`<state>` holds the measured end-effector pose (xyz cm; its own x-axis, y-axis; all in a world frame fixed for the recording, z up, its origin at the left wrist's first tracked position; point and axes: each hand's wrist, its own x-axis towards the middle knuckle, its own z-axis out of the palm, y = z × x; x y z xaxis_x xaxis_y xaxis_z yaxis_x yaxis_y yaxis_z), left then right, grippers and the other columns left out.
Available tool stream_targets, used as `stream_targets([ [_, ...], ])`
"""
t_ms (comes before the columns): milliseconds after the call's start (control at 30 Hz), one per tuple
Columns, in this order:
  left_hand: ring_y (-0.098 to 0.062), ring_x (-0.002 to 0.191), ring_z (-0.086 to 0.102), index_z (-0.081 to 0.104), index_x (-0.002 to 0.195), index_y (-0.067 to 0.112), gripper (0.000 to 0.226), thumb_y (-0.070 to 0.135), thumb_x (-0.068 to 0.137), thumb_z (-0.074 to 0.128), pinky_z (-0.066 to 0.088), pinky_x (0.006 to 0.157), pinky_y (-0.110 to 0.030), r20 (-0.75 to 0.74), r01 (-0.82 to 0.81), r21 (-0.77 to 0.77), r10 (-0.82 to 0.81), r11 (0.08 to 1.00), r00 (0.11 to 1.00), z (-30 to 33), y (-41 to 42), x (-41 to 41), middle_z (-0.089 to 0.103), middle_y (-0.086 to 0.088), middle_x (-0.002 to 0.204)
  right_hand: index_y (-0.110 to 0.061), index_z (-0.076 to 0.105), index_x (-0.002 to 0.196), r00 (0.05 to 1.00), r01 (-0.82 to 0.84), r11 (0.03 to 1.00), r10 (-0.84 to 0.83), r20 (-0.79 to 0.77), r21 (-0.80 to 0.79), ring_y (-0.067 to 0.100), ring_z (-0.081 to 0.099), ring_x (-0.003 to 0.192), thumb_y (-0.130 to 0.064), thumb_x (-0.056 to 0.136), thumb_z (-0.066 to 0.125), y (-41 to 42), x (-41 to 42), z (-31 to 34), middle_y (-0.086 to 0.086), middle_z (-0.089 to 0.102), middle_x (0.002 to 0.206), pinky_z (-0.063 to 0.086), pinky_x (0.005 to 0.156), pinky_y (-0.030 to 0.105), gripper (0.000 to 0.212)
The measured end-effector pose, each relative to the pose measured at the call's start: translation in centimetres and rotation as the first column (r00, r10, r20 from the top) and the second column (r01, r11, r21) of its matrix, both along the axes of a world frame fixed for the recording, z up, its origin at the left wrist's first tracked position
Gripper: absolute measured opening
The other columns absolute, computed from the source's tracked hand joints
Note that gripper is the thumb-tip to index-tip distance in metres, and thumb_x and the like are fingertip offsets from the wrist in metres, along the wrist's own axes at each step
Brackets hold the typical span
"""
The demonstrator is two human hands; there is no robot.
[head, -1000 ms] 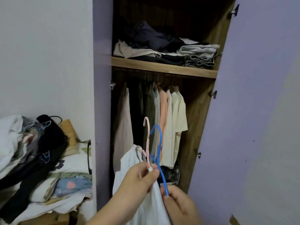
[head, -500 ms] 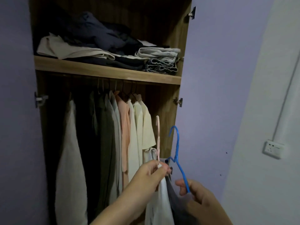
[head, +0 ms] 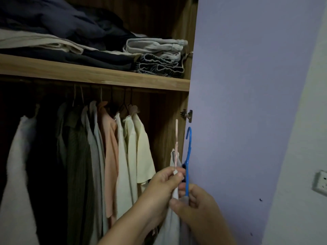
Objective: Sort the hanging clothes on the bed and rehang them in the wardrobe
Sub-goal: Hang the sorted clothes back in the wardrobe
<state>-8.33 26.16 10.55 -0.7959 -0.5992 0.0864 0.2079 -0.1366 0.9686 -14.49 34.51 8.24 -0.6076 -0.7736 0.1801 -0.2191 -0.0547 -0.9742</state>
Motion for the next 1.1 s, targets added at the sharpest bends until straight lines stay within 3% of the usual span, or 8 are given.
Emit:
stream_targets([
  [133,-0.003,0.056,0.060,0.060,0.103,0.008,0.018,0.009,0.096,0.044,0.048,0.054,-0.014,-0.017,-0.044,-0.048,0.044,0.998,0.999,0.7,-2.7,-3.8,0.064,0.004,0.063,-0.021,0.058,0.084,0.998,-0.014,1.000,0.012,-0.068,-0.027,0.019,0.063,0.084,0.000,0.070,0.070,-3.4,-4.4,0.7,0.008,0.068,0.090,0.051,0.072,0.021,0.029],
  [233,-0.003,0.085,0.064,0.059,0.114,0.022,0.023,0.019,0.092,0.054,0.050,0.069,-0.011,0.066,-0.123,-0.269,0.146,0.955,0.987,0.3,-4.8,-6.0,0.067,0.002,0.098,-0.020,0.062,0.084,0.996,-0.041,0.996,0.036,-0.078,-0.076,0.023,0.066,0.085,-0.009,0.071,0.065,-5.8,-6.9,1.1,0.013,0.070,0.089,0.054,0.075,0.031,0.017],
  [300,-0.008,0.097,0.063,0.059,0.115,0.024,0.027,0.020,0.089,0.060,0.051,0.077,-0.015,0.102,-0.154,-0.333,0.198,0.930,0.975,0.1,-6.2,-7.2,0.065,0.000,0.109,-0.017,0.060,0.086,0.994,-0.067,0.994,0.059,-0.094,-0.081,0.024,0.065,0.089,-0.003,0.081,0.062,-7.5,-8.5,1.2,0.016,0.068,0.095,0.053,0.081,0.034,0.015],
  [433,-0.011,0.082,0.063,0.064,0.103,0.017,0.019,0.008,0.086,0.061,0.050,0.067,-0.018,0.088,-0.157,-0.252,0.184,0.955,0.979,0.7,-9.9,-9.5,0.067,-0.005,0.095,-0.012,0.062,0.111,0.993,-0.104,0.991,0.099,-0.071,-0.083,0.015,0.066,0.095,0.009,0.083,0.057,-10.7,-11.3,1.0,0.004,0.070,0.100,0.055,0.082,0.026,0.035],
  [567,-0.004,0.064,0.065,0.063,0.095,0.013,0.019,-0.003,0.085,0.058,0.048,0.056,-0.014,0.051,-0.118,-0.216,0.132,0.969,0.990,1.1,-13.8,-11.6,0.068,-0.002,0.078,-0.016,0.063,0.094,0.989,-0.142,0.985,0.137,-0.051,-0.099,-0.003,0.064,0.066,0.012,0.085,0.050,-13.5,-13.9,1.4,-0.009,0.070,0.069,0.048,0.060,0.011,0.033],
  [733,0.000,0.060,0.055,0.059,0.088,0.017,0.016,0.001,0.086,0.059,0.041,0.051,-0.012,0.076,-0.091,-0.352,0.125,0.932,0.989,2.5,-20.4,-13.9,0.058,0.004,0.072,-0.011,0.061,0.083,0.998,-0.064,0.991,0.062,-0.014,-0.114,0.011,0.063,0.066,0.015,0.085,0.050,-18.1,-18.1,2.6,0.001,0.068,0.072,0.051,0.058,0.013,0.028],
  [967,-0.013,0.078,0.054,0.056,0.089,0.019,0.014,0.006,0.087,0.060,0.046,0.073,-0.027,0.133,-0.166,-0.475,0.257,0.864,0.957,4.3,-28.2,-17.7,0.054,0.000,0.082,-0.007,0.057,0.089,0.997,-0.075,0.990,0.073,-0.022,-0.122,0.005,0.060,0.060,0.015,0.087,0.046,-24.9,-21.5,4.3,0.007,0.063,0.078,0.049,0.055,0.008,0.025],
  [1100,-0.018,0.082,0.055,0.055,0.082,0.016,0.015,0.003,0.086,0.061,0.050,0.081,-0.035,0.129,-0.237,-0.508,0.345,0.828,0.930,5.8,-31.9,-19.8,0.054,-0.002,0.078,-0.010,0.058,0.094,0.994,-0.108,0.981,0.107,-0.019,-0.162,0.011,0.061,0.076,0.008,0.090,0.046,-29.4,-22.7,5.0,0.007,0.064,0.086,0.051,0.063,0.008,0.022],
])
